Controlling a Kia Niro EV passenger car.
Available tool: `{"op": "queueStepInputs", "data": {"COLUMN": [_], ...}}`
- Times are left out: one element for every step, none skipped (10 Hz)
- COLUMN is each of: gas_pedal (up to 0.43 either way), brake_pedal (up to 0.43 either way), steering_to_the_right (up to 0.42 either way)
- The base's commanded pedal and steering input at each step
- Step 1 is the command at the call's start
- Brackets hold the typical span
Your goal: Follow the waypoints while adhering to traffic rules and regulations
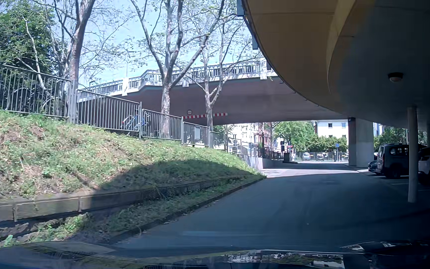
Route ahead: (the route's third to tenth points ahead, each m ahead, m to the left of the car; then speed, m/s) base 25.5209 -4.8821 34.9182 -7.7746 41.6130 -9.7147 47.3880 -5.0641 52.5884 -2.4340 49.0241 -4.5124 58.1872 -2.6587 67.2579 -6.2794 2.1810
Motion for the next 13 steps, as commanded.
{"op": "queueStepInputs", "data": {"gas_pedal": [0.059, 0.059, 0.059, 0.059, 0.059, 0.059, 0.059, 0.059, 0.059, 0.059, 0.059, 0.059, 0.059], "brake_pedal": [0.000, 0.000, 0.000, 0.000, 0.000, 0.000, 0.000, 0.000, 0.000, 0.000, 0.000, 0.000, 0.000], "steering_to_the_right": [0.305, 0.286, 0.272, 0.262, 0.251, 0.239, 0.227, 0.222, 0.220, 0.220, 0.219, 0.216, 0.213]}}
